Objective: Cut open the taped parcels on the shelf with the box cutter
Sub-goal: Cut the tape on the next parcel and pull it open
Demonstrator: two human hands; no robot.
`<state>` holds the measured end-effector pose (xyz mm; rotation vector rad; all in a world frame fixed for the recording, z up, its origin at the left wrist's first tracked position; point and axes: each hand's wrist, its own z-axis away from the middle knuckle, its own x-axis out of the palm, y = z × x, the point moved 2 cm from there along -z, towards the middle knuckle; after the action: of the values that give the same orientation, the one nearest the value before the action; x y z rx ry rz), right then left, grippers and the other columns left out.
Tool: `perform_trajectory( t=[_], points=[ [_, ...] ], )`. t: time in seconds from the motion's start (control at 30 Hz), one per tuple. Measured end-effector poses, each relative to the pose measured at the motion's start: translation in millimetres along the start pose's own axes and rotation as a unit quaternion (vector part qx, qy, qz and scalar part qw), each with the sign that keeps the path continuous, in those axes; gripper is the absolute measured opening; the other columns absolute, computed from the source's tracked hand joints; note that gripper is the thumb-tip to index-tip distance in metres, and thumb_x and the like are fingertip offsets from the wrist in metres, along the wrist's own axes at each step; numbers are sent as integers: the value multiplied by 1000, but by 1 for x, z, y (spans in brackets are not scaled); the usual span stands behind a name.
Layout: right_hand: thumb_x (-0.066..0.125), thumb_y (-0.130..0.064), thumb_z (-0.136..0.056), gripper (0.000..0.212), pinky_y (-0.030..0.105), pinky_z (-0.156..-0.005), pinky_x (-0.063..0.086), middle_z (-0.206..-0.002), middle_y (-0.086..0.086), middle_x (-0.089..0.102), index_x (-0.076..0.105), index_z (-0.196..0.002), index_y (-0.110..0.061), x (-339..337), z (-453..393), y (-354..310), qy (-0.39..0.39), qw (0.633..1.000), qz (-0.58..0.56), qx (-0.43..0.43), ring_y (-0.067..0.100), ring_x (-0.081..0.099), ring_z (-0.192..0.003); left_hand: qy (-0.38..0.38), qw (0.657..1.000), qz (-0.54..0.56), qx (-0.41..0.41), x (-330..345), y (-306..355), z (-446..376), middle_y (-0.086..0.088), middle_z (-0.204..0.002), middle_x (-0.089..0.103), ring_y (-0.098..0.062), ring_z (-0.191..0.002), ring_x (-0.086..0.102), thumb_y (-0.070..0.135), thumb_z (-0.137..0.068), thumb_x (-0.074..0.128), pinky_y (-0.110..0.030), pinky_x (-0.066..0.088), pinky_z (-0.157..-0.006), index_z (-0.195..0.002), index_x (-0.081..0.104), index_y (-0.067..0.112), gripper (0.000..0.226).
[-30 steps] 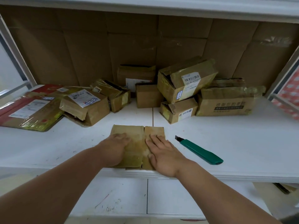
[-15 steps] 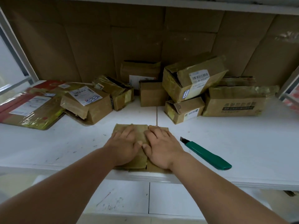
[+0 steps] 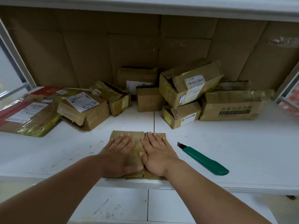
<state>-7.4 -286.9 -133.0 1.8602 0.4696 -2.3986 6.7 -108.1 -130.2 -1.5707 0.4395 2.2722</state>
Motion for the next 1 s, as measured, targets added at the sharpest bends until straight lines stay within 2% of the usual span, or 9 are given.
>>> perform_trajectory(
  t=[0.13,0.27,0.37,0.47,0.53,0.6,0.73,0.87,1.0],
  points=[
    [26,-65,-93,71,43,-118,8,-164,-1,7,14,-156,-34,-19,0,1,-10,1000,25,8,23,4,-149,-7,998,-58,-14,-10,-8,7,8,-162,-20,-18,-148,-17,96,-62,31,-49,-6,-117,-153,-11,39,115],
    [26,-75,-84,69,44,-99,28,-127,4,42,45,-135,-33,-29,10,8,68,993,97,18,27,35,-120,24,997,-77,-20,-34,-20,9,10,-161,5,-20,-143,10,85,-69,48,-45,10,-109,-148,8,54,95],
    [25,-76,-82,64,43,-99,33,-115,2,40,49,-118,-28,-18,17,9,144,985,91,-17,25,36,-111,6,997,-74,-32,-39,-20,10,11,-160,15,-19,-141,21,70,-82,52,-44,17,-109,-147,17,56,75],
    [27,-65,-91,62,44,-121,13,-152,3,26,36,-140,-28,-4,13,9,142,986,24,-87,23,16,-141,15,998,-47,-30,-34,-6,6,5,-162,15,-23,-144,21,54,-96,38,-43,21,-113,-152,17,44,61],
    [19,-62,-96,66,35,-121,-8,-165,-6,-5,10,-155,-34,3,9,11,90,991,3,-103,12,-12,-150,15,998,20,-61,-23,5,5,3,-164,3,-25,-150,5,65,-95,23,-47,12,-118,-155,7,36,69],
    [10,-61,-97,67,32,-119,-14,-163,-8,-17,-3,-156,-34,6,5,14,49,994,24,-99,8,-21,-147,-3,996,32,-86,-6,14,6,1,-163,-15,-28,-149,-15,86,-79,15,-49,-2,-119,-154,-8,32,96],
    [8,-59,-96,67,32,-117,-17,-162,-8,-20,-6,-156,-32,9,-1,15,20,996,41,-82,8,-23,-147,-6,996,2,-92,11,16,4,-4,-158,-30,-30,-143,-30,98,-58,8,-47,-12,-117,-151,-23,29,120],
    [15,-50,-99,61,32,-116,-16,-164,-9,-13,2,-157,-33,5,-7,13,-8,998,1,-70,7,-18,-148,-35,995,6,-90,9,14,0,-3,-156,-34,-29,-142,-33,96,-65,18,-47,-13,-117,-149,-26,29,117],
    [43,-38,-95,62,35,-119,8,-163,-5,10,24,-153,-33,-10,-5,17,49,988,-147,2,16,4,-146,-35,995,25,-86,5,14,4,-1,-157,-33,-28,-143,-31,94,-68,28,-46,-13,-117,-150,-25,31,116]
  ],
)
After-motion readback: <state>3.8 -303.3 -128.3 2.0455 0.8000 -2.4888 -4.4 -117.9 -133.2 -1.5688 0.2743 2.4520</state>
